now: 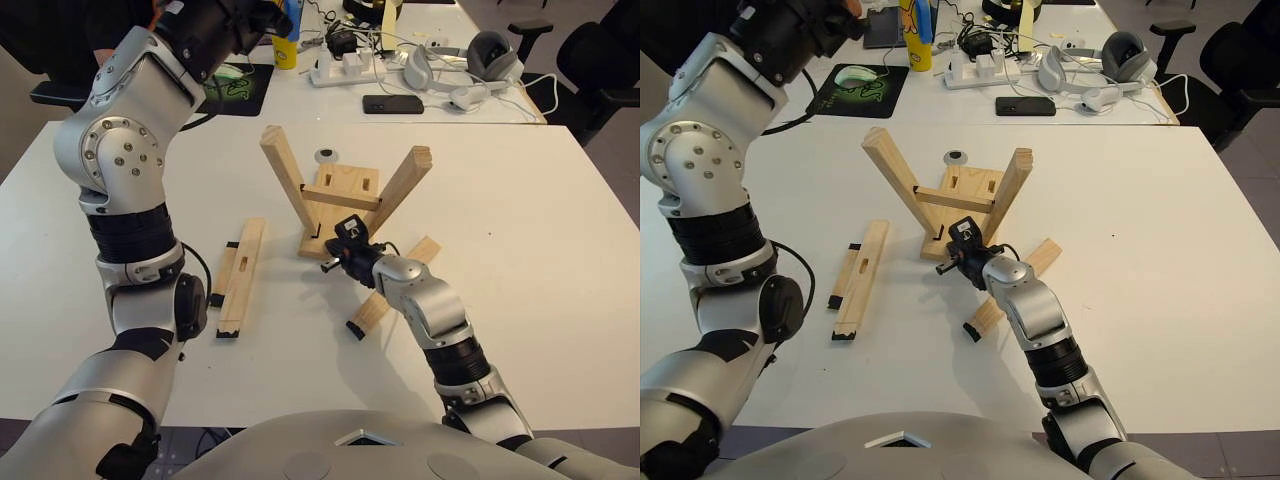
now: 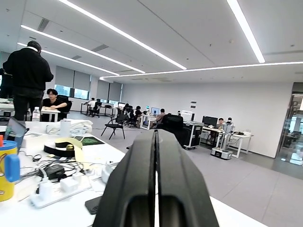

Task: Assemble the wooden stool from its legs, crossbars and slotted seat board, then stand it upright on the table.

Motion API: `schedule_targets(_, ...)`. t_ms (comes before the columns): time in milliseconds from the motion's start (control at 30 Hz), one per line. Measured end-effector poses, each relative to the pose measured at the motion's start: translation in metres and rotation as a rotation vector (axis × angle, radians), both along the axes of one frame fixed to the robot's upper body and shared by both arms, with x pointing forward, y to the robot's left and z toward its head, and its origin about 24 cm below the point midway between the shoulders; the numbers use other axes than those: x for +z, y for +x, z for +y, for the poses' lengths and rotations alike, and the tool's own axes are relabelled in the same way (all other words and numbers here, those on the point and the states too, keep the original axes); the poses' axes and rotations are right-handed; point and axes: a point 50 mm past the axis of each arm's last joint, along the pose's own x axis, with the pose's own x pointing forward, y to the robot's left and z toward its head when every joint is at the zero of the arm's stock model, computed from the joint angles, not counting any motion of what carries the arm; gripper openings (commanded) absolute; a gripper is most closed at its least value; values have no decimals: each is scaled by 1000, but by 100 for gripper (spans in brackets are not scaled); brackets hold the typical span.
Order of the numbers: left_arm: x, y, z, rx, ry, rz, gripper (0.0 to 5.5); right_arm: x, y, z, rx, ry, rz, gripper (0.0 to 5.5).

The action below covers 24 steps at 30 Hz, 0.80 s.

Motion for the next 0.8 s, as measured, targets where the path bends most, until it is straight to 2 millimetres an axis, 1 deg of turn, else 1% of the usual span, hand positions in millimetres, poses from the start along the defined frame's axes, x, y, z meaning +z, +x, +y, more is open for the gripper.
schedule_targets(100, -31, 2, -4, -18, 36, 93, 2, 0, 0, 1, 4, -4, -2, 0)
schedule_targets(133, -46, 2, -8, -35, 45, 139, 2, 0, 0, 1, 6, -6, -3, 0)
schedule_targets(200, -65, 0, -18, -68, 65, 197, 2, 1, 0, 2, 9, -8, -6, 0)
schedule_targets(300, -67, -2, -25, -96, 76, 189, 2, 0, 0, 3, 8, -10, -6, 0)
schedule_targets(433, -63, 1, -29, -100, 85, 178, 2, 0, 0, 3, 6, -7, -6, 0)
schedule_targets(467, -57, 2, -28, -94, 80, 166, 2, 0, 0, 4, 4, -6, -6, 0)
schedule_targets(533, -36, 5, -24, -76, 68, 106, 2, 0, 0, 5, 1, -4, -6, 0)
schedule_targets(567, -20, 6, -21, -64, 65, 59, 2, 0, 0, 6, -1, -1, -5, 0)
schedule_targets(633, 23, 3, -10, -38, 50, -65, 2, 0, 0, 6, -4, 1, -6, 0)
schedule_targets(700, 50, -1, -1, -11, 52, -145, 2, 0, 0, 6, -5, 1, -6, 0)
schedule_targets(767, 67, -4, 11, 21, 60, -191, 2, -1, 1, 6, -8, 2, -6, 0)
schedule_targets(800, 71, -3, 16, 34, 59, -199, 2, -1, 1, 5, -9, 3, -5, 0)
